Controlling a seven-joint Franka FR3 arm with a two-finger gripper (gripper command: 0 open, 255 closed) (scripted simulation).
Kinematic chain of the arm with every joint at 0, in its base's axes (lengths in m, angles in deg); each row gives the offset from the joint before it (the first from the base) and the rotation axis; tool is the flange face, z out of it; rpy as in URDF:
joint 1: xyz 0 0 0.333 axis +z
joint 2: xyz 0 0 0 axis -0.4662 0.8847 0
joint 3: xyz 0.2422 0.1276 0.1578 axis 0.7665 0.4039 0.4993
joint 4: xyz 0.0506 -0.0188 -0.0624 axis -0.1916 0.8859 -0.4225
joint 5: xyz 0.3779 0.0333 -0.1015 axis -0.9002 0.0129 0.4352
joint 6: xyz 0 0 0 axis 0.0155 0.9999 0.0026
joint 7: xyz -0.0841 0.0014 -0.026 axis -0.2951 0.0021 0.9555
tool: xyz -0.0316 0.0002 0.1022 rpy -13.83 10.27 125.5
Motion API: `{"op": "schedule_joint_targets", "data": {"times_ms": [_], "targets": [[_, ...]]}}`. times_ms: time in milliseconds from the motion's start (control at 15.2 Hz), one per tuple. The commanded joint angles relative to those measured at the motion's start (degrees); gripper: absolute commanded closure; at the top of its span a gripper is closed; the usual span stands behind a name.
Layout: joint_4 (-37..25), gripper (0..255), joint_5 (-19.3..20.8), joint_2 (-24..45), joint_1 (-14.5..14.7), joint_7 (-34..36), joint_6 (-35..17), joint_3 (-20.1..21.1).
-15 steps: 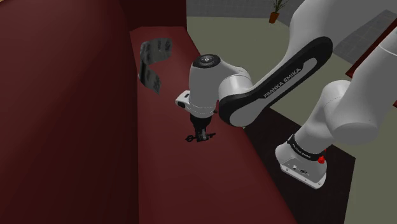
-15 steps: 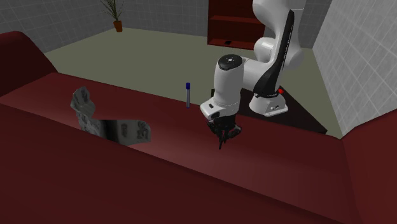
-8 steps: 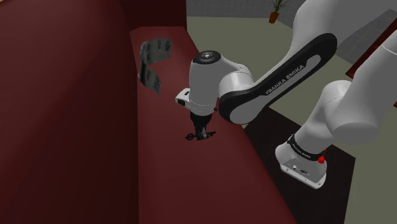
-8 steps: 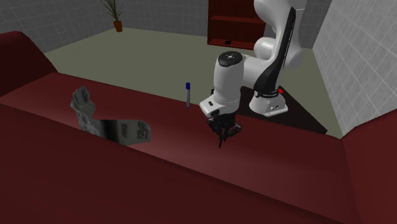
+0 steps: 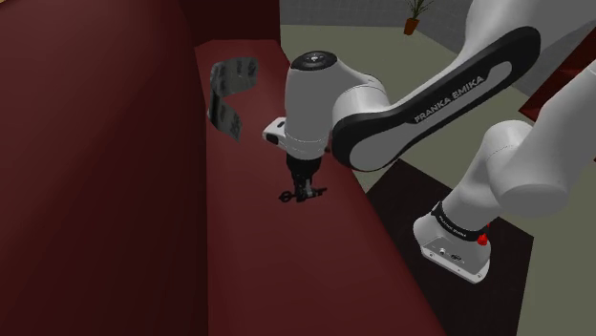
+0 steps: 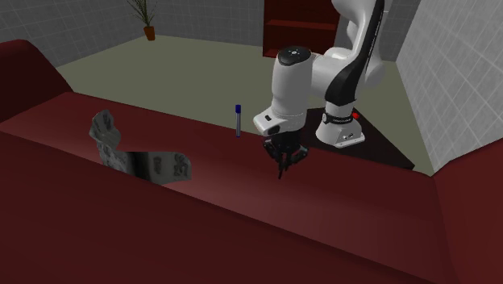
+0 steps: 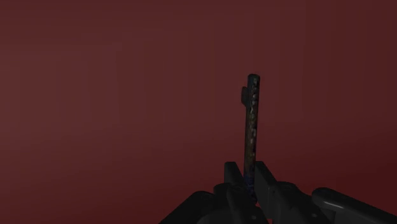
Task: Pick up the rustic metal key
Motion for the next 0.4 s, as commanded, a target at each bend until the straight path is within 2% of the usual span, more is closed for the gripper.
{"op": "schedule_joint_targets", "data": {"times_ms": [0,330], "targets": [[-0.46,255,-0.54,-1.34,0.05,-0.42,1.77,-0.12],[-1.42,255,-1.15,-3.11,0.14,-0.9,4.43,-0.32]]}}
